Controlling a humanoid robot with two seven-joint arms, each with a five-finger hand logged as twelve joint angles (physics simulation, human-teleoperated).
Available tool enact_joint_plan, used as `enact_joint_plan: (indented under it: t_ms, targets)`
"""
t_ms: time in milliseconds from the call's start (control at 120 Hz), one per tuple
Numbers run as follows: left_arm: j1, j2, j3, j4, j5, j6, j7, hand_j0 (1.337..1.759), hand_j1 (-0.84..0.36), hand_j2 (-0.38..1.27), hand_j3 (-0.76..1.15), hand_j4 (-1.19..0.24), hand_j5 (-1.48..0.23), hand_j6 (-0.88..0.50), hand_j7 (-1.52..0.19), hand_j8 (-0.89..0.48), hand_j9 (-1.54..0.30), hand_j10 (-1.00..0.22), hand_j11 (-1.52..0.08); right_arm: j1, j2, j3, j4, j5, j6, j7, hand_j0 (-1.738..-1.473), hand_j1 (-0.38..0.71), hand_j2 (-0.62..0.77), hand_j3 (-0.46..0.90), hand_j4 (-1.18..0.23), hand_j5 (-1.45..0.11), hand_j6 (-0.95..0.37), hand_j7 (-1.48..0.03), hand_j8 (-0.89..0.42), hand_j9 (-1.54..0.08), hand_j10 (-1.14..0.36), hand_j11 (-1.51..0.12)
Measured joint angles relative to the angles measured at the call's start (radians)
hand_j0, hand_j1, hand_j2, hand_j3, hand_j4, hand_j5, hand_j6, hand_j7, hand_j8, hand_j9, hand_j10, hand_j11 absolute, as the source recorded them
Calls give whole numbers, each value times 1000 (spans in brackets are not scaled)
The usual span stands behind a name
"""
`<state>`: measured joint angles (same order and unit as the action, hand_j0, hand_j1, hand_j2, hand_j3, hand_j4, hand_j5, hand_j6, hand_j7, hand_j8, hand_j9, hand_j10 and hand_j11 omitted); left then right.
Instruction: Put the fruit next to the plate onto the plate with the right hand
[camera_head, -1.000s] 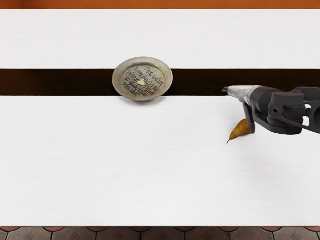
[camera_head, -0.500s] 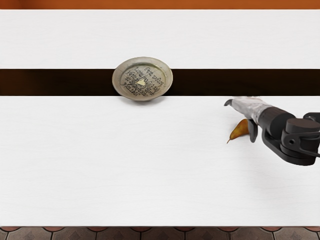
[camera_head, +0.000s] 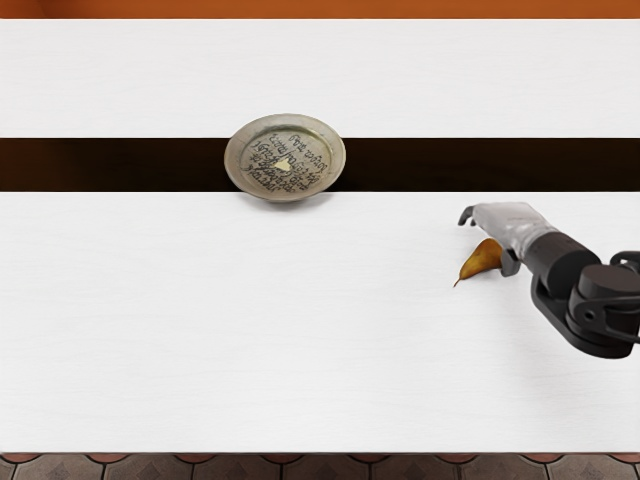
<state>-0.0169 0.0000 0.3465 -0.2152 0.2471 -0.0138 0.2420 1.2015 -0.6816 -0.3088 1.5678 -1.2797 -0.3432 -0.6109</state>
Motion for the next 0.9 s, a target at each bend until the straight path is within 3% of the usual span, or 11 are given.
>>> enact_joint_plan:
  t_ms: [900]
  targets:
    - [18,0,-2,-9,0,1,0,1658,349,0,0,0,0,0,0,0,0,0,0,-14,1,-4,9,-13,-10,0,-1658,188,-86,0,-452,-585,-453,-584,-452,-585,-452,-585]
